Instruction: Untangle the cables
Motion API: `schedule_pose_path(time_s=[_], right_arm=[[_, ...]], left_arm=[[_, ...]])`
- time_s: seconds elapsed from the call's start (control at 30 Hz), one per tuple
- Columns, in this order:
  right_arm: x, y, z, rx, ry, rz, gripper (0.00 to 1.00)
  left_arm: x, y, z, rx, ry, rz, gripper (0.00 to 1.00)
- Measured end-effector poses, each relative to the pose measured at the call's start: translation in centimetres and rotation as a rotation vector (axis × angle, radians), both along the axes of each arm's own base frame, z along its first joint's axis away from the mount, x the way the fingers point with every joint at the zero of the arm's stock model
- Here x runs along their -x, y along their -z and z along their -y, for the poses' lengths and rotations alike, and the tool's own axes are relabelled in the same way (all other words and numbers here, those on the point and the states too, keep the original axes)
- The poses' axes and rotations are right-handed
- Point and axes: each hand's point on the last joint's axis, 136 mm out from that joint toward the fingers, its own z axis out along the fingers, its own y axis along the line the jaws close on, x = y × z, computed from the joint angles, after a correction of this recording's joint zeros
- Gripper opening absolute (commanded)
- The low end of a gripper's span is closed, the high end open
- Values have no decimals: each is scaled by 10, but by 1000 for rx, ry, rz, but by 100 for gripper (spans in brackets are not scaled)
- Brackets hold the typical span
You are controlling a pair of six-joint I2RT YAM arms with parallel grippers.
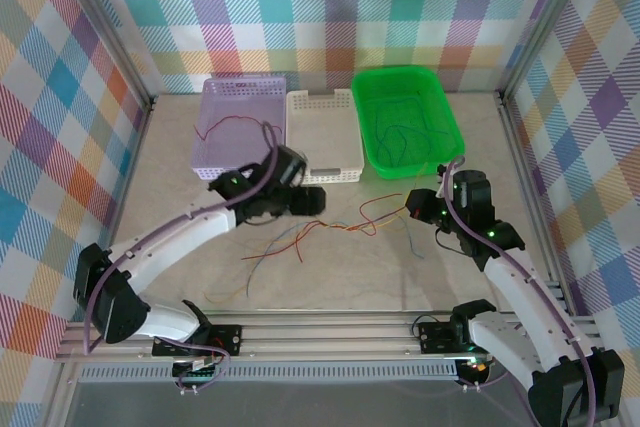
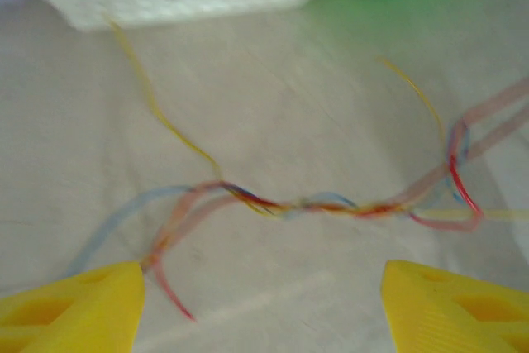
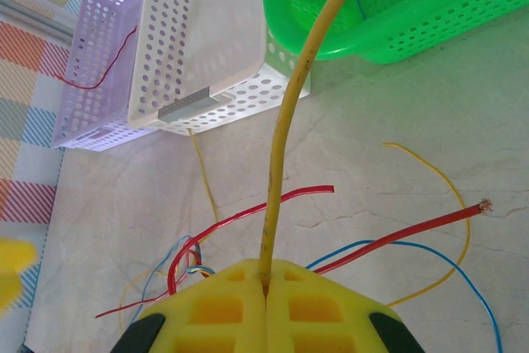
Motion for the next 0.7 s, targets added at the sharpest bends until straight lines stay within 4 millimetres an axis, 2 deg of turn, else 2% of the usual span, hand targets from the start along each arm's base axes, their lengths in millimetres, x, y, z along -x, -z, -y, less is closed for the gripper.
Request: schedule_pose_path(time_s=[0.13, 0.27, 0.37, 0.57, 0.7], right_arm=[[2, -4, -1, -9, -6, 14, 0], [3, -7, -4, -24, -21, 29, 0], [4, -3, -5, -28, -28, 23, 0], [7, -4, -7, -41, -43, 35, 0], [9, -9, -8, -53, -54, 54, 0]], left_arm=[[26, 5, 36, 125, 45, -14, 78], [26, -9, 65, 239, 35, 12, 79], [28, -9, 85, 283, 35, 18, 79], [19, 11, 103, 306, -20, -12, 79], [15, 25, 106, 295, -53, -34, 72]])
